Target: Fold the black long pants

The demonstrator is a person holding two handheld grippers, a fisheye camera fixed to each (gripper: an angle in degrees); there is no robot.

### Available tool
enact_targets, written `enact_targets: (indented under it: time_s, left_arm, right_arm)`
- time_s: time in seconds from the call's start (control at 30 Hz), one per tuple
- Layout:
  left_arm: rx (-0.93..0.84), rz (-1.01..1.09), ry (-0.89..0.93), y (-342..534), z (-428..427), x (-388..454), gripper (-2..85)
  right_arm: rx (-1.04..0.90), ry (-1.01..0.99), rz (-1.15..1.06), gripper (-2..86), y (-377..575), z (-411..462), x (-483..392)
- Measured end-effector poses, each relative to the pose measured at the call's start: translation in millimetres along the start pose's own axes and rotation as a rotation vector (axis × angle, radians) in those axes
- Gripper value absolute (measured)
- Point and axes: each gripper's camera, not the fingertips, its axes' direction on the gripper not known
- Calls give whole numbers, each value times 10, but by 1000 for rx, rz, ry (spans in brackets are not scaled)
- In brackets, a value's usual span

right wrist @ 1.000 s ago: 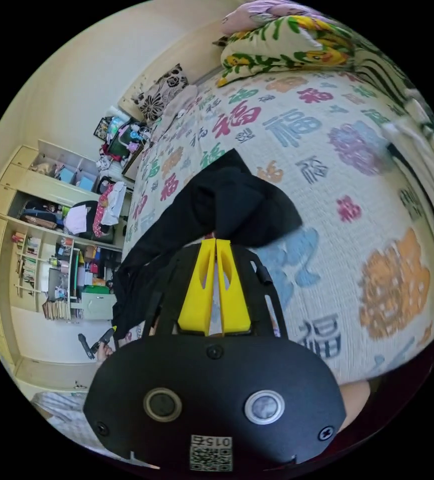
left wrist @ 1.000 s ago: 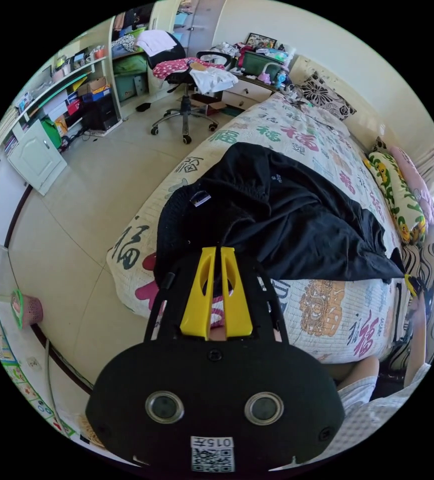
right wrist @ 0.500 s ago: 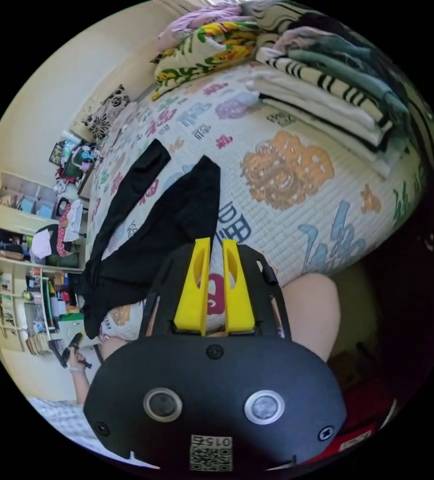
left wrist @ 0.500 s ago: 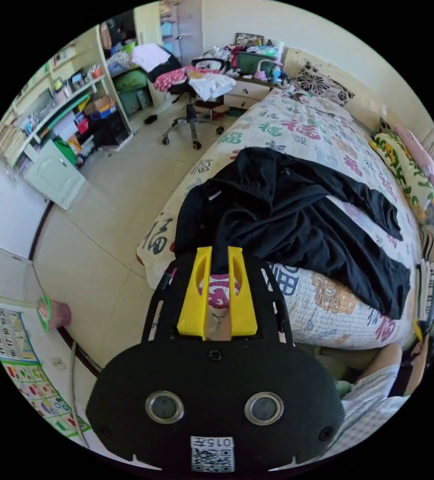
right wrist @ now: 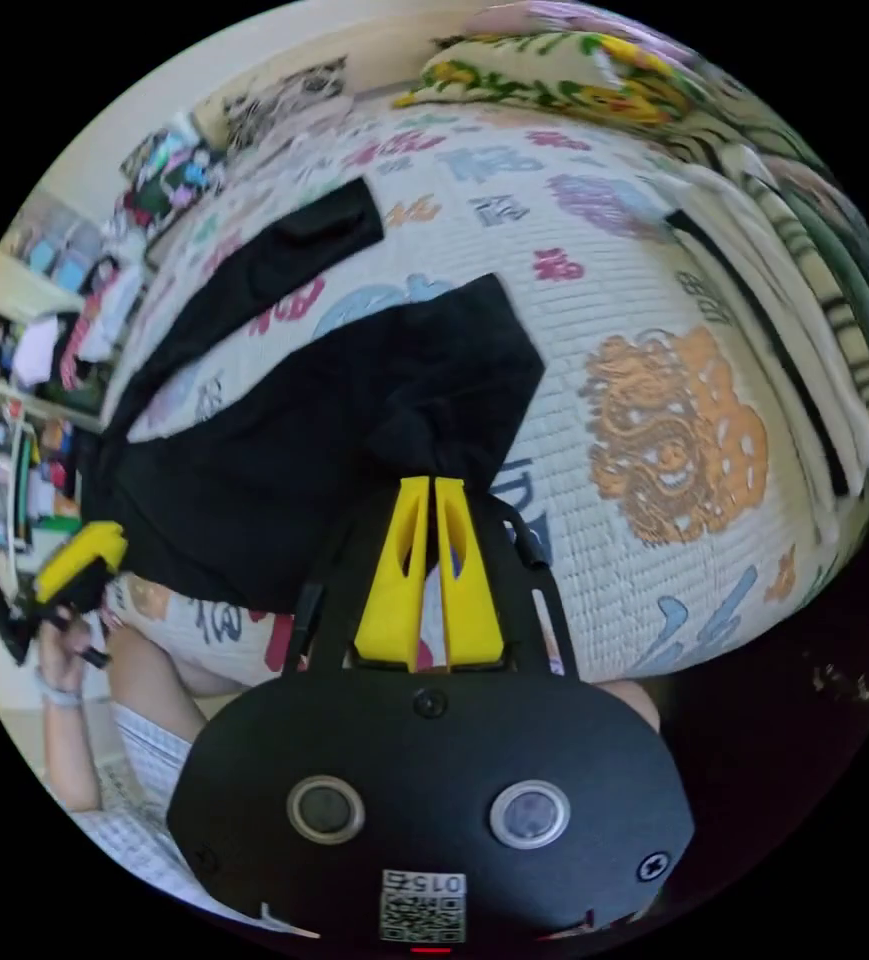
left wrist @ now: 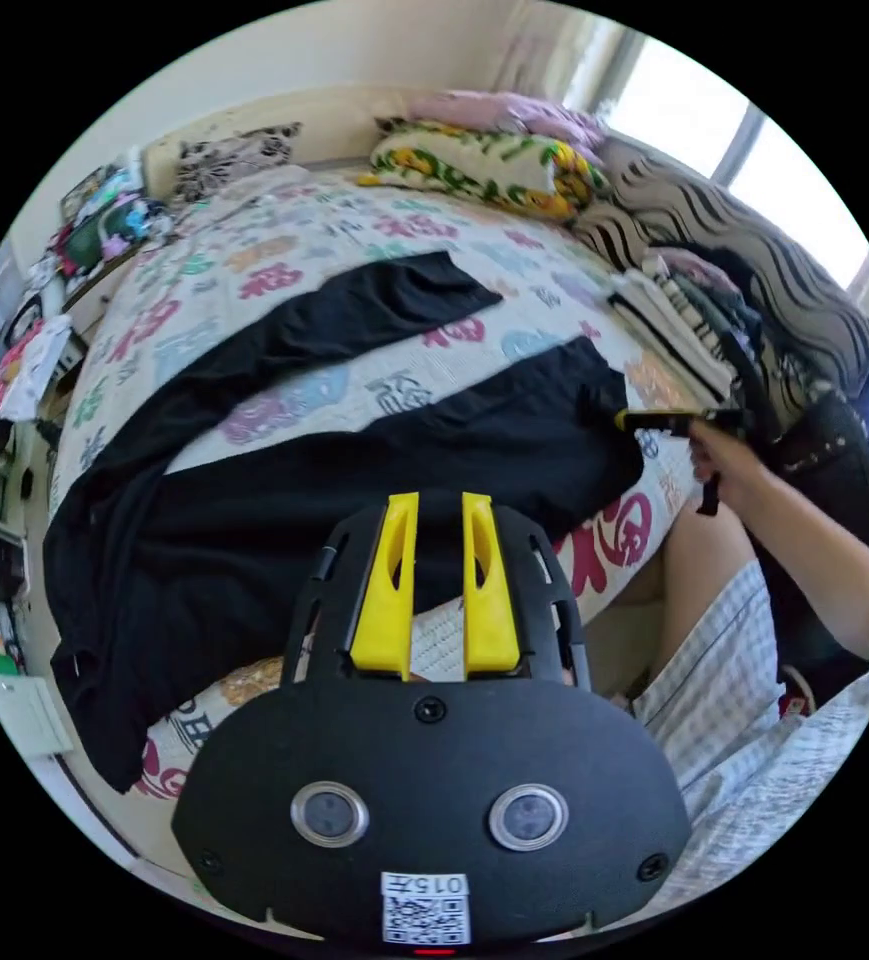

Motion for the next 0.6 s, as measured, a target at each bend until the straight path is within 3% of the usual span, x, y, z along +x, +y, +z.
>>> enact_targets:
  time_s: [0.17, 0.4, 0.47, 0.6]
  left_arm:
    - [-95, -17, 3, 114, 360, 37, 49]
    - [-146, 31, 1, 285, 491, 107, -4]
    - [-140, -29, 34, 373, 382, 27, -4]
    - [-46, -378, 34, 936, -35, -515, 12]
  right_arm:
    - [83, -383, 317, -9, 522, -331, 1209]
    - [55, -362, 304, -6, 793, -237, 1405]
    - [62, -386, 328, 2, 838, -227, 1514]
    - [104, -358, 356, 38, 900, -302, 1685]
